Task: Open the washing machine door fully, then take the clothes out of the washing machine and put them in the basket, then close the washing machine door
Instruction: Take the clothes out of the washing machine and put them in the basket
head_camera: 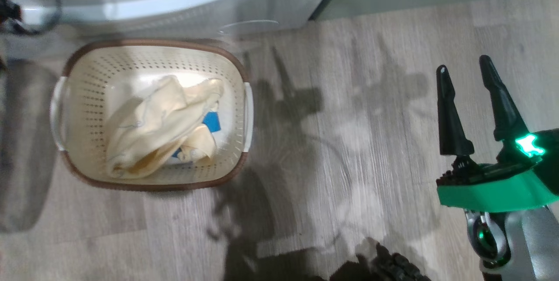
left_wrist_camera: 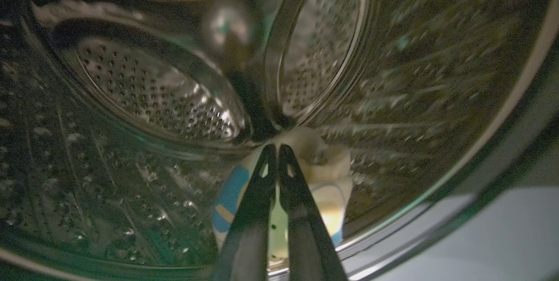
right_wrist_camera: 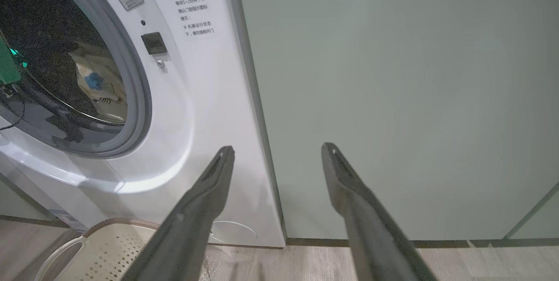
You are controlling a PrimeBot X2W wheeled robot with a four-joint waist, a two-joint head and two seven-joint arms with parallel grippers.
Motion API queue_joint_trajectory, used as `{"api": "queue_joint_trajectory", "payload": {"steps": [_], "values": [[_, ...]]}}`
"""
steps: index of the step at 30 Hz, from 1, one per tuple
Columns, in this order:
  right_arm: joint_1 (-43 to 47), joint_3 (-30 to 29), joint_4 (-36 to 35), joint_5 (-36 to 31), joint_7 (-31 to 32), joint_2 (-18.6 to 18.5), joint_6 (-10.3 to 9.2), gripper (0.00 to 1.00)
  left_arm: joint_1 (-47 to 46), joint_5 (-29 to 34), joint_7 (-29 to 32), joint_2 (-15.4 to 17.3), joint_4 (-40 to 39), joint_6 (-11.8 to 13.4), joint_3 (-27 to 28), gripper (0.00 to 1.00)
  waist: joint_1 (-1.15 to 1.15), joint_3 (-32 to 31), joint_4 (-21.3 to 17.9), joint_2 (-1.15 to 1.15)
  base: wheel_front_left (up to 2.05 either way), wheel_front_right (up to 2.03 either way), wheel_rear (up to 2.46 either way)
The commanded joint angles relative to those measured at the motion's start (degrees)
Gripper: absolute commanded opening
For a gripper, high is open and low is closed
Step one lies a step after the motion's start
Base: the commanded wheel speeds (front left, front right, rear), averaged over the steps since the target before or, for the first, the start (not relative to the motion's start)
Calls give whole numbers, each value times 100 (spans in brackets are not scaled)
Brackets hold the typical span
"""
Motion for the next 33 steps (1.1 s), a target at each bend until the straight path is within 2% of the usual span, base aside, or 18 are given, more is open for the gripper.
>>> {"api": "queue_joint_trajectory", "payload": {"steps": [1,7,16,23,33], "values": [[73,48,-193,-73,-54,0,20,100,114,-102,-154,186,-393,86,268,0,0,-131,125,0,0,0,0],[207,-84,-210,-241,-54,-40,20,100,1173,-408,-795,-55,-1373,384,590,0,0,-407,377,0,0,0,0],[381,-190,-197,-283,-54,-190,20,100,2607,-499,-1550,-449,-2718,746,718,0,0,-853,681,0,0,0,0],[531,-232,-167,-269,-54,-267,20,100,3459,-353,-1744,-682,-3670,1006,683,0,0,-1209,865,0,0,0,0],[726,-215,-132,-218,-54,-280,20,100,4350,-228,-1775,-805,-4262,1112,506,0,0,-1693,1005,0,0,0,0]]}}
